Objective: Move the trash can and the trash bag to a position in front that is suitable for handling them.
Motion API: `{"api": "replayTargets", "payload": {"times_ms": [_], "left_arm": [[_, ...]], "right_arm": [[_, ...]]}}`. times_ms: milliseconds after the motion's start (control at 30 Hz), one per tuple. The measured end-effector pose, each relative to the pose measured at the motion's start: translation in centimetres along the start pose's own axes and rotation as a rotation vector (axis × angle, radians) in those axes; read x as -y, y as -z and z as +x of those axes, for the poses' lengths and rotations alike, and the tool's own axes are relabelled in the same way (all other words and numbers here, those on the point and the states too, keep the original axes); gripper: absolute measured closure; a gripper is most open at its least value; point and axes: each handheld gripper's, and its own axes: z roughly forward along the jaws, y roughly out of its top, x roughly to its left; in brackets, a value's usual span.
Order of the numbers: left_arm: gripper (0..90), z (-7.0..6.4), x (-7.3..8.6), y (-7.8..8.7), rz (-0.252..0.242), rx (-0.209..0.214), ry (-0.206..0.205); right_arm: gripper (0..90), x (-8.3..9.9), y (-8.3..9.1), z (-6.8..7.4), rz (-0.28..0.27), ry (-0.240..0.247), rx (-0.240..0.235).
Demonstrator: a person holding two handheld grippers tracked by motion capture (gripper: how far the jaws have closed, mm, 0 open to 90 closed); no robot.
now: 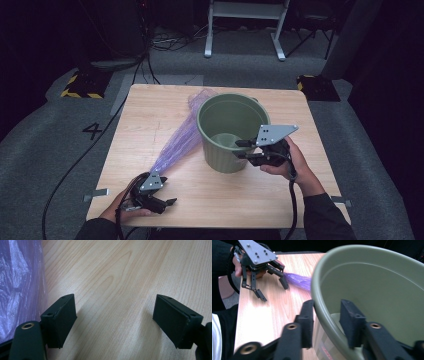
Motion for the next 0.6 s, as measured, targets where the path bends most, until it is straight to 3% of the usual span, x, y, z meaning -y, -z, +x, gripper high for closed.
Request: {"api": "replayTargets", "payload": {"times_ms": [333,500,600], "left_arm": [[18.5,0.0,0.0,0.0,-0.001,-0.001,-0.001],[18.5,0.0,0.1,0.1,-0.002,-0.004,0.001],[18.5,-0.1,0.3,0.3,-0.001,-0.009,0.006]], "right_arm": [[79.5,-0.4,0.4,0.6,0.048,0.052,0.044],[78.7,-0.5,0.6,0.9,0.066,0.066,0.052],[70.2,-0.5,0.7,1.1,0.046,0.059,0.07]]}}
